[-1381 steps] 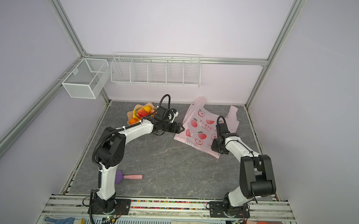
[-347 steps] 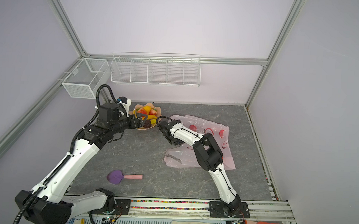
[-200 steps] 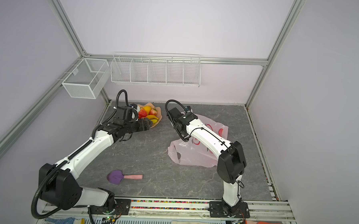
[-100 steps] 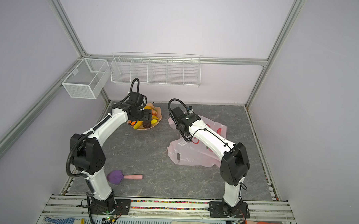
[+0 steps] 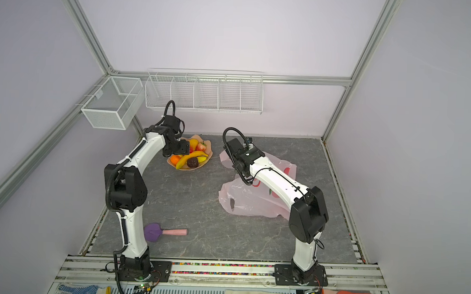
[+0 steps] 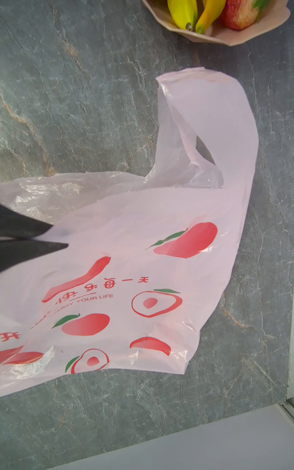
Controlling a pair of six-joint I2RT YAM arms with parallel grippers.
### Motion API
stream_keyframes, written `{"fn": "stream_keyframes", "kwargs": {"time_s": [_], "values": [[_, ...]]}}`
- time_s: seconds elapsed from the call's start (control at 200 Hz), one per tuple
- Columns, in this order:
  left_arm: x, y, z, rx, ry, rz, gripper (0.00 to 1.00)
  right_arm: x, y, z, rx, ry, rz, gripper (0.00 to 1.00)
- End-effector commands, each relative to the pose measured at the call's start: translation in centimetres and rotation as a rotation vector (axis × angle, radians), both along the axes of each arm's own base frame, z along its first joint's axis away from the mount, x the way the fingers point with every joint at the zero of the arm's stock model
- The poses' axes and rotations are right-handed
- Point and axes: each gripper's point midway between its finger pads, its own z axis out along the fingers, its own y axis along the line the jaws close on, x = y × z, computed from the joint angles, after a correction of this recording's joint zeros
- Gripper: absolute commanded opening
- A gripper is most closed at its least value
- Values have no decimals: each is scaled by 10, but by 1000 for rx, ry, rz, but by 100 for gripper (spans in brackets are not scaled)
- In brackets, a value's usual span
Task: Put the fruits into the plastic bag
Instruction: 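Lower the left gripper into the bowl and grasp the red-yellow apple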
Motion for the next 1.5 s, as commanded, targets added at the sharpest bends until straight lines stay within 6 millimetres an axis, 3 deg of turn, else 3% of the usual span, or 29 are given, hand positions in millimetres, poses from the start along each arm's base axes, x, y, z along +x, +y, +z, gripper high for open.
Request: {"fn": "stream_keyframes", "kwargs": {"time_s": [0.0, 0.23, 0.69, 1.085, 1.33, 1.495], "values": [[19, -10, -1, -136, -19, 59, 82, 2, 1, 8, 29, -14, 11, 6], [50, -26, -7, -387, -54, 117, 82, 3, 5, 7, 40, -9, 21, 6], [75, -21, -29, -434, -73, 239, 82, 2, 12, 7, 62, 0, 51, 6], [72, -12, -48, -392, -26, 286, 74, 3, 13, 6, 63, 3, 63, 6], [64, -10, -52, -363, 7, 267, 63, 4, 14, 6, 66, 3, 62, 6], [56, -7, -56, -337, 39, 262, 62, 5, 15, 6, 68, 0, 62, 6]]}}
